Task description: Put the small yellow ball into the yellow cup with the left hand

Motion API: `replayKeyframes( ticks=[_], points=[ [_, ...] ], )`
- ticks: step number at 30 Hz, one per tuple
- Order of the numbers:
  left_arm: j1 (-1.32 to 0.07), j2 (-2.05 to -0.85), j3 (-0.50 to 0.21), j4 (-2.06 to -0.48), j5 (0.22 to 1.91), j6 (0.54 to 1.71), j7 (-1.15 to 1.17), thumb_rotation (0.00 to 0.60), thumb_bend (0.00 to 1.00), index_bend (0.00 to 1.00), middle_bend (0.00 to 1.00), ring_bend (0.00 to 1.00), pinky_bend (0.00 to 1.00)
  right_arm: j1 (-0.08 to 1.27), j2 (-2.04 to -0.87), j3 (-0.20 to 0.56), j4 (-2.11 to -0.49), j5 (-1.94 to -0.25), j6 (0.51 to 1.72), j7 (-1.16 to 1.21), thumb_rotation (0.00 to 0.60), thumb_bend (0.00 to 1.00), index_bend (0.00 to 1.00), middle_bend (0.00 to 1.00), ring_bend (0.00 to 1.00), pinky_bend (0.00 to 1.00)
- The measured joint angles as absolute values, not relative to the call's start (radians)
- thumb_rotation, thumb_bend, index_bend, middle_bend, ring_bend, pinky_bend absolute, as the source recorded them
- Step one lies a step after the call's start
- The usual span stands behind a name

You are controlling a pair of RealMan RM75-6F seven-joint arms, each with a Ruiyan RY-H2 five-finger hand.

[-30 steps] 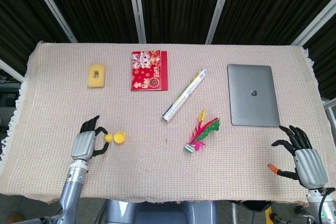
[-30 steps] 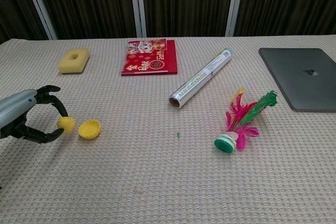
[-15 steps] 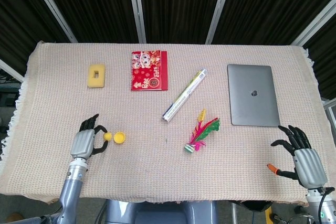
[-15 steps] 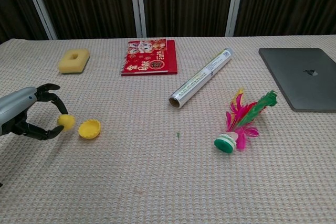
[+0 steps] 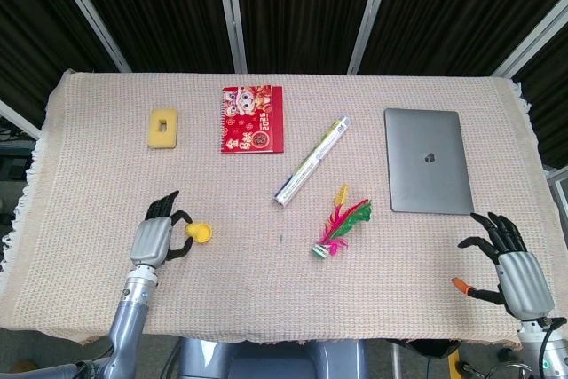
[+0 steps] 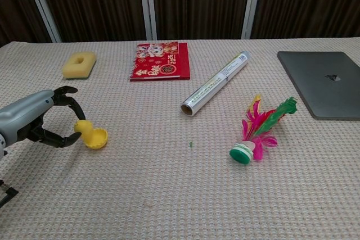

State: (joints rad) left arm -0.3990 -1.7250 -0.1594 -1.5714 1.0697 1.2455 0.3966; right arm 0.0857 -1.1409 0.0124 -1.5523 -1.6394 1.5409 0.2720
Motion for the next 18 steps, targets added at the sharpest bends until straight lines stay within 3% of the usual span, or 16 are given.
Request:
replayKeyframes(
  ticks=[18],
  points=[
    [-0.407, -1.735, -0.155, -1.572, 1.068, 1.244, 0.414, 0.600, 0.41, 0.54, 0.00, 0.00, 0.00, 0.086, -1.141, 0.011, -1.553, -1.642, 1.543, 0.275, 0.600, 0.00, 0.41, 0.10, 0.03, 0.00]
  ],
)
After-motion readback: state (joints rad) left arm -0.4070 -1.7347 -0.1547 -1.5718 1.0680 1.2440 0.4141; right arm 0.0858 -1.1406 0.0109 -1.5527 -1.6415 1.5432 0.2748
